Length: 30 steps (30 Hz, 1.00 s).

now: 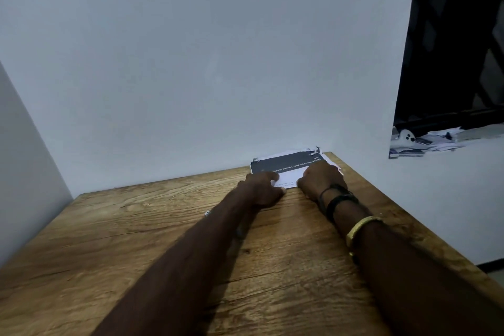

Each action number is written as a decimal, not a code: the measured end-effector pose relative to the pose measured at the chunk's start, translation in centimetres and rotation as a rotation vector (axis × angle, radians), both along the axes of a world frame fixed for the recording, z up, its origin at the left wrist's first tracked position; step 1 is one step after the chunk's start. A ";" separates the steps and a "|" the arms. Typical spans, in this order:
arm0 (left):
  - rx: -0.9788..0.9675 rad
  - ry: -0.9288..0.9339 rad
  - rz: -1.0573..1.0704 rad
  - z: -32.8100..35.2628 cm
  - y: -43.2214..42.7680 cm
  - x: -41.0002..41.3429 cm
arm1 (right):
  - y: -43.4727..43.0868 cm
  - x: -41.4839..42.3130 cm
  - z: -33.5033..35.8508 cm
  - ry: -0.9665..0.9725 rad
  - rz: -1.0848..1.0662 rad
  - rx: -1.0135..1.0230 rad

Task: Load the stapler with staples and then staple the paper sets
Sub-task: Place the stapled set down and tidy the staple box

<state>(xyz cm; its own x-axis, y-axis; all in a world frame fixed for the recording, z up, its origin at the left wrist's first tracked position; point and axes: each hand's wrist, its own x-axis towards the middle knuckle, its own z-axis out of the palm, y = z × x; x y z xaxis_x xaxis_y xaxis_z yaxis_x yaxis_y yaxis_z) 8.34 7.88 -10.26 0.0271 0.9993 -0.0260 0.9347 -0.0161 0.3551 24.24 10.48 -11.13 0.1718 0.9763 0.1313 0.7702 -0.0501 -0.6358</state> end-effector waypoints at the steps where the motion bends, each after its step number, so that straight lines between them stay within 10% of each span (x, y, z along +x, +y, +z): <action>1: 0.000 -0.014 -0.003 0.0 0.0 -0.1 | 0.0 -0.1 0.0 -0.024 -0.002 0.014; 12: 0.273 -0.186 0.229 3.3 -4.6 -4.2 | -3.5 -2.1 1.2 0.174 0.101 0.176; 20: 0.175 -0.173 0.366 3.7 -11.4 -8.1 | -9.9 -7.0 3.0 0.219 0.609 0.109; 30: 0.047 -0.272 0.357 3.0 -14.8 -10.1 | -15.4 -10.3 3.5 -0.094 0.867 0.129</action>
